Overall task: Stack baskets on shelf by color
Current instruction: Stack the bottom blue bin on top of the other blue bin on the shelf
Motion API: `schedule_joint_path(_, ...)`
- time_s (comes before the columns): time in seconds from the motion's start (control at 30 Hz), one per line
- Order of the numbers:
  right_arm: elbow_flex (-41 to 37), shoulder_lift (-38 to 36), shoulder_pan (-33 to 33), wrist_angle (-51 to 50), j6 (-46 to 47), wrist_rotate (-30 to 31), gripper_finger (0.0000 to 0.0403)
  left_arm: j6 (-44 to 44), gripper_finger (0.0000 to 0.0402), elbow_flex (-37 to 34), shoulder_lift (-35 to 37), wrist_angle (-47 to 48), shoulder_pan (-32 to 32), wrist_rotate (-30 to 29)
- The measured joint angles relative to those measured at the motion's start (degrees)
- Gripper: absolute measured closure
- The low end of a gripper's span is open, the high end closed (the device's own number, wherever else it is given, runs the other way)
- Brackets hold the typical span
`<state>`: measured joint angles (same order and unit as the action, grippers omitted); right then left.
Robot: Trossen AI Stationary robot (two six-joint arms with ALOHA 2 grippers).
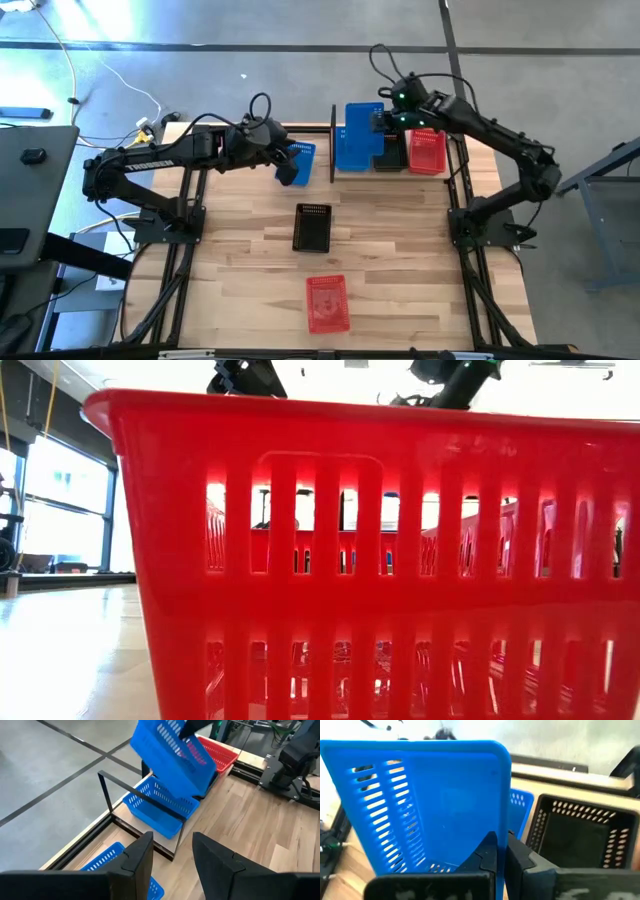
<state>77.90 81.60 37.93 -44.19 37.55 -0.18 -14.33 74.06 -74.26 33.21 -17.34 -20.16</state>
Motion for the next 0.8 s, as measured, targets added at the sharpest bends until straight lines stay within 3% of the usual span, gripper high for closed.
schedule_joint_path(0.4, 0.5, 6.5, 0.0, -1.1, 7.4, -3.3, 0.0403, 0.0, 0.0273, 0.0, 0.0, 0.4, 0.0, 0.0)
schedule_joint_path(0.8, 0.5, 11.5, 0.0, -1.0, 7.5, -3.3, 0.0403, 0.0, 0.0273, 0.0, 0.0, 0.4, 0.0, 0.0)
